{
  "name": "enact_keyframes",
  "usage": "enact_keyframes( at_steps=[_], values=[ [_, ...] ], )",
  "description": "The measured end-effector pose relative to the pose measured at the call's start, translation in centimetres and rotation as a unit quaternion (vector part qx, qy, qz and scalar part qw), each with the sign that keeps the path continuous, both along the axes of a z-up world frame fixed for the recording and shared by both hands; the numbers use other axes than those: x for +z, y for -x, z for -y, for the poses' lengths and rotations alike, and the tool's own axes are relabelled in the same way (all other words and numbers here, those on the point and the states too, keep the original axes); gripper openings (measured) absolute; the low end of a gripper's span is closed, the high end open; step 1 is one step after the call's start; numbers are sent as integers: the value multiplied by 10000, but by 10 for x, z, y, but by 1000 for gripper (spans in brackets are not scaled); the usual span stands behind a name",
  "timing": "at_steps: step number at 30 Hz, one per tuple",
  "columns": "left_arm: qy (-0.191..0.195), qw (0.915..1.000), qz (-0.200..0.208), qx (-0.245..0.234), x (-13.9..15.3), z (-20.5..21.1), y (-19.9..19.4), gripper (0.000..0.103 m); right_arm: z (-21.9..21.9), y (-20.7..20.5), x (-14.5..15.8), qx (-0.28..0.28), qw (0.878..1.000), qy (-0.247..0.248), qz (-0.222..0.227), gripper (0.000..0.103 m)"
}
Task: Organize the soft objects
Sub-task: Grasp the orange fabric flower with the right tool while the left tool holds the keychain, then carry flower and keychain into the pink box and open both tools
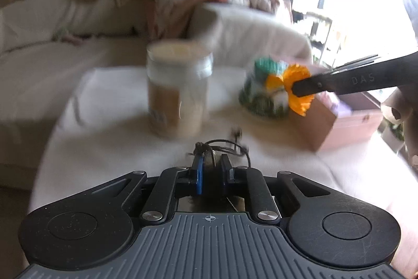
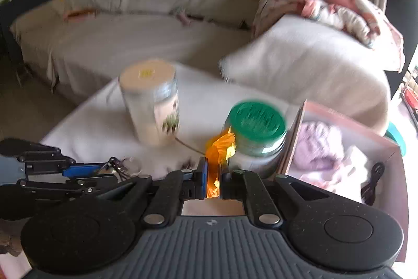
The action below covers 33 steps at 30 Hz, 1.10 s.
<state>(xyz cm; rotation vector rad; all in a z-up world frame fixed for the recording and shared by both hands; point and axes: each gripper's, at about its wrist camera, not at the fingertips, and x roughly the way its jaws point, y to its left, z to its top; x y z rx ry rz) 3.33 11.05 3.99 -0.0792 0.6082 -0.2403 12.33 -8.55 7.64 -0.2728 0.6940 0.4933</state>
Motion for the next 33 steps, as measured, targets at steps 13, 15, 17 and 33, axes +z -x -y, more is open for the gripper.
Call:
enact_keyframes(
  at_steps=[13,15,17,33],
  values=[
    [15,9877,1564,68,152,-43,-36,15,23,-11,89,-50,9954,-687,659,7],
    [-130,9843,1757,-78,176,-35,-55,16,29,-11,110,-43,9931,-736,911,7],
    [-111,9831,1816,-206,195,-21,-74,16,39,-10,128,-100,9903,-726,1183,7],
    [782,9780,-668,-1817,85,194,-205,18,194,-11,107,-1741,9735,-233,1465,7]
  ],
)
